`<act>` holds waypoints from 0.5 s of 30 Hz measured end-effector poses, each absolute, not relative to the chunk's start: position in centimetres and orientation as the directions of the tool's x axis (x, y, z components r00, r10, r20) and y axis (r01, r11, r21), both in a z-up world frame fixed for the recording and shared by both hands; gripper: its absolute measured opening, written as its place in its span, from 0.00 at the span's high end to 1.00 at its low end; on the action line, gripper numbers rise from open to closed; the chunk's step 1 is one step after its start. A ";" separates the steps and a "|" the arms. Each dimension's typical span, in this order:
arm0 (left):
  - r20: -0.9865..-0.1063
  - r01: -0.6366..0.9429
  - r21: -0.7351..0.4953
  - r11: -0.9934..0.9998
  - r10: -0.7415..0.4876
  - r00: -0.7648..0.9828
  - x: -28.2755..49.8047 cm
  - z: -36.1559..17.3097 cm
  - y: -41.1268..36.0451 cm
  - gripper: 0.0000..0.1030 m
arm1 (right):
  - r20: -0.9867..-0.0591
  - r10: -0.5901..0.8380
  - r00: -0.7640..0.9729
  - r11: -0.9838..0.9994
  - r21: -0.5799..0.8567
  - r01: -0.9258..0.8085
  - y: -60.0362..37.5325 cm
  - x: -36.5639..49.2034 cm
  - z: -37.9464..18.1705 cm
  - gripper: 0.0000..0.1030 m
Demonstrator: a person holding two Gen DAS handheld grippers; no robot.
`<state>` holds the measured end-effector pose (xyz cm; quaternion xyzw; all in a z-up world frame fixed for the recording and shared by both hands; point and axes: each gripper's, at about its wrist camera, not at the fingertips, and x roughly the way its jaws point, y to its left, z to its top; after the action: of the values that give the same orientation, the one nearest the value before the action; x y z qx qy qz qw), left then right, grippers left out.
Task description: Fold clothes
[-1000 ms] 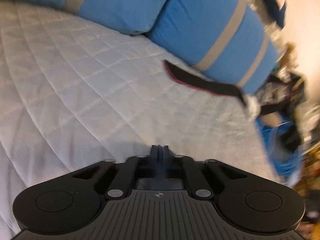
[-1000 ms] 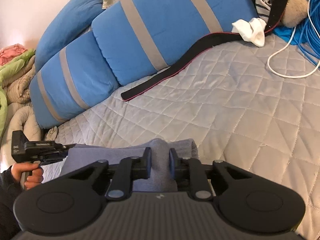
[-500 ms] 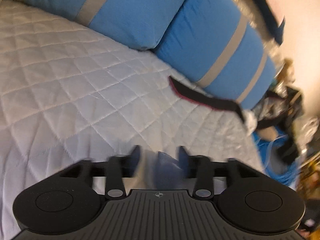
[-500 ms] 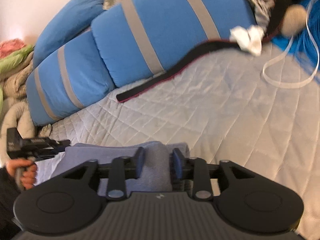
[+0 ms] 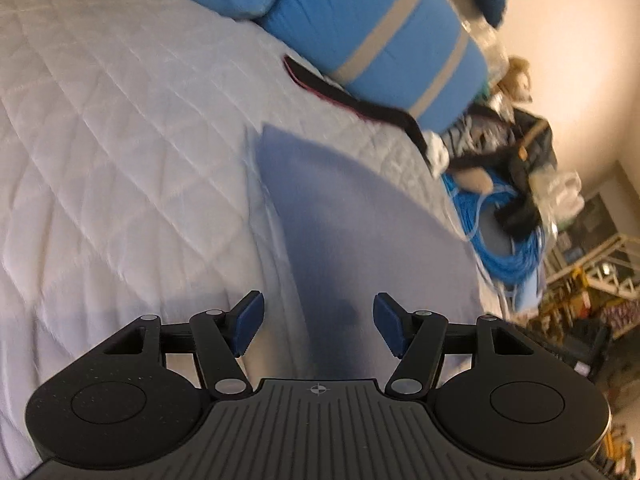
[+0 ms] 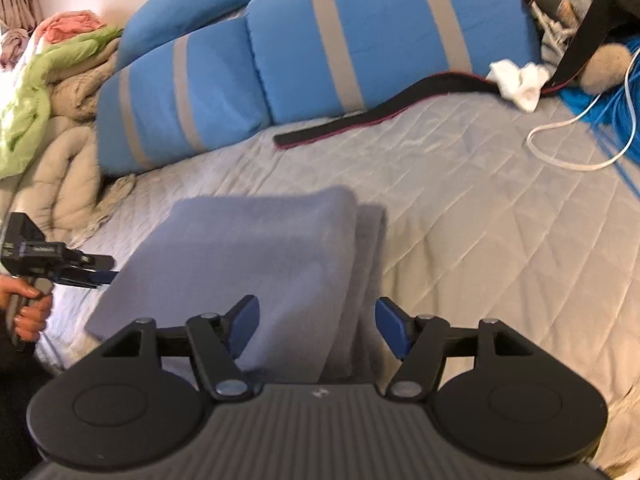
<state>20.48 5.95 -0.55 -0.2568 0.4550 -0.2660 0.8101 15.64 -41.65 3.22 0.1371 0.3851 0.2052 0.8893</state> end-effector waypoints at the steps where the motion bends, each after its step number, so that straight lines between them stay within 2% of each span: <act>1: -0.602 0.208 -0.656 0.726 -0.669 0.436 20.2 -0.7 5.7 0.43 | -0.633 0.478 0.610 0.875 0.406 -0.264 -41.5 15.4 3.1 0.33; 2: -0.600 0.208 -0.659 0.723 -0.672 0.435 20.0 -0.8 5.6 0.43 | -0.639 0.479 0.602 0.874 0.411 -0.260 -41.4 15.3 3.0 0.38; 4: -0.599 0.208 -0.655 0.726 -0.667 0.442 19.7 -0.8 5.3 0.43 | -0.652 0.468 0.597 0.879 0.413 -0.239 -41.4 15.4 2.6 0.55; 5: -0.602 0.211 -0.648 0.732 -0.661 0.447 19.7 -0.8 5.2 0.43 | -0.658 0.462 0.594 0.881 0.414 -0.228 -41.4 15.5 2.4 0.58; 7: -0.617 0.240 -0.612 0.753 -0.645 0.451 19.4 -0.6 4.7 0.43 | -0.673 0.444 0.591 0.892 0.395 -0.219 -41.3 15.6 2.1 0.74; 9: -0.634 0.280 -0.563 0.778 -0.624 0.457 19.0 -0.3 4.1 0.42 | -0.690 0.419 0.591 0.906 0.362 -0.220 -41.1 15.7 1.8 0.76; 11: -0.663 0.342 -0.478 0.809 -0.588 0.464 18.4 0.1 3.1 0.42 | -0.708 0.387 0.590 0.922 0.310 -0.233 -40.1 15.2 1.3 0.73; 12: -0.677 0.361 -0.442 0.821 -0.570 0.465 18.2 0.3 2.7 0.42 | -0.715 0.374 0.591 0.927 0.287 -0.240 -39.9 15.2 1.2 0.67; 14: -0.704 0.398 -0.370 0.839 -0.533 0.469 17.9 0.8 1.7 0.42 | -0.710 0.375 0.596 0.927 0.287 -0.242 -39.8 15.2 1.3 0.65; 15: -0.706 0.381 -0.392 0.837 -0.539 0.459 18.1 0.9 1.8 0.42 | -0.698 0.386 0.603 0.922 0.301 -0.243 -40.0 15.2 1.6 0.59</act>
<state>18.12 1.80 0.94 -0.0892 0.4442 -0.2708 0.8494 15.21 -40.01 1.58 0.0878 0.4089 0.1765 0.8910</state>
